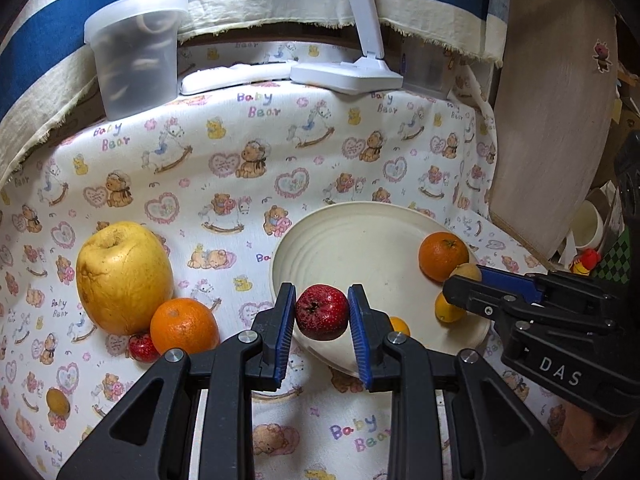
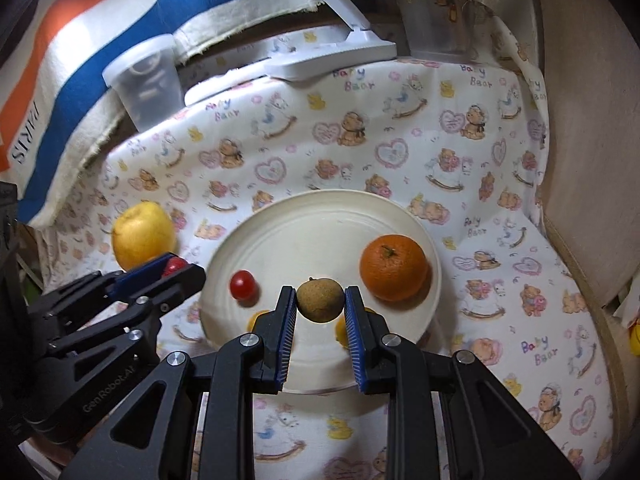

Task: Organize fruits
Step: 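Lift and carry the red apple and brown kiwi over the cream plate, then open both grippers to set the apple and kiwi on the plate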

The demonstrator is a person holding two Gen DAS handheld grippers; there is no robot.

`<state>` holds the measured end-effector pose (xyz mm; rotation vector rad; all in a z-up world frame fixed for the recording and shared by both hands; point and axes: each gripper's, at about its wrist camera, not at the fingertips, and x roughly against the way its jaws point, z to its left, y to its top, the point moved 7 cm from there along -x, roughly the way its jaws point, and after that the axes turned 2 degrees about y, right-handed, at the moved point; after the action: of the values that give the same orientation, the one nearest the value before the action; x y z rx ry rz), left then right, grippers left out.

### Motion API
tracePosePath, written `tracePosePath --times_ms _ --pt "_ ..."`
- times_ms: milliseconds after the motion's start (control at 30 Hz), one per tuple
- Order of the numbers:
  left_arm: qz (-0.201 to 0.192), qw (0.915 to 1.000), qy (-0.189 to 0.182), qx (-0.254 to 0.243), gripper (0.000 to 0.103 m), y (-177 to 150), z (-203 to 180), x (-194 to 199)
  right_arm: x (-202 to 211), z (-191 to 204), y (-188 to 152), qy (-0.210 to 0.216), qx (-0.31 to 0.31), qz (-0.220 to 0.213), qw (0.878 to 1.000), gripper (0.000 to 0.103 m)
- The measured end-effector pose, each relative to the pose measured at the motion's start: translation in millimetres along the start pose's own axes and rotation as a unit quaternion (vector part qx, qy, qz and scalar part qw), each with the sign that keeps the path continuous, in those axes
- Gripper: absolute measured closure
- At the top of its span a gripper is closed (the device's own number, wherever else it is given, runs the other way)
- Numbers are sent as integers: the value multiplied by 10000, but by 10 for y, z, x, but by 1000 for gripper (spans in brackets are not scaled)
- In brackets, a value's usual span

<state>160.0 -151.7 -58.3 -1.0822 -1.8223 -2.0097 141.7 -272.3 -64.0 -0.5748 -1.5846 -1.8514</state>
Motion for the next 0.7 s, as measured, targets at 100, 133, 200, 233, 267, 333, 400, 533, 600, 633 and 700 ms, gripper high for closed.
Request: tracePosePath --times_ms 100,133,200,233,267,333,400,533,600,633,700 --pt "59 10000 -1 -21 77 -25 2 -44 -51 -16 -26 -43 -14 127 9999 78" --pt "76 10000 -2 -24 77 -32 2 -54 -65 -26 -30 -71 -26 162 9998 78" --pt "112 9999 -42 -19 77 -44 -2 -69 -92 -63 -43 -135 -85 243 9996 78" --pt "130 9999 -71 -10 77 -50 -3 -72 -99 -79 -48 -113 -125 277 9995 78" --pt "154 9998 -105 4 77 -55 -4 -76 -108 -96 -54 -73 -184 314 9993 78" --pt "232 9995 -211 40 77 -69 -13 -87 -120 -123 -65 -10 -294 377 9989 78" --pt "272 9993 -252 65 77 -79 -23 -95 -127 -140 -68 3 -342 416 9985 78" --pt "353 9988 -323 117 77 -89 -26 -114 -125 -138 -66 -2 -364 429 9984 78" --pt "393 9985 -353 164 77 -94 -14 -122 -125 -134 -64 -3 -359 434 9984 78" --pt "401 9984 -347 178 77 -94 -7 -126 -122 -130 -66 -7 -362 436 9984 78" --pt "412 9985 -329 173 77 -99 2 -137 -121 -132 -65 -7 -380 448 9983 77"
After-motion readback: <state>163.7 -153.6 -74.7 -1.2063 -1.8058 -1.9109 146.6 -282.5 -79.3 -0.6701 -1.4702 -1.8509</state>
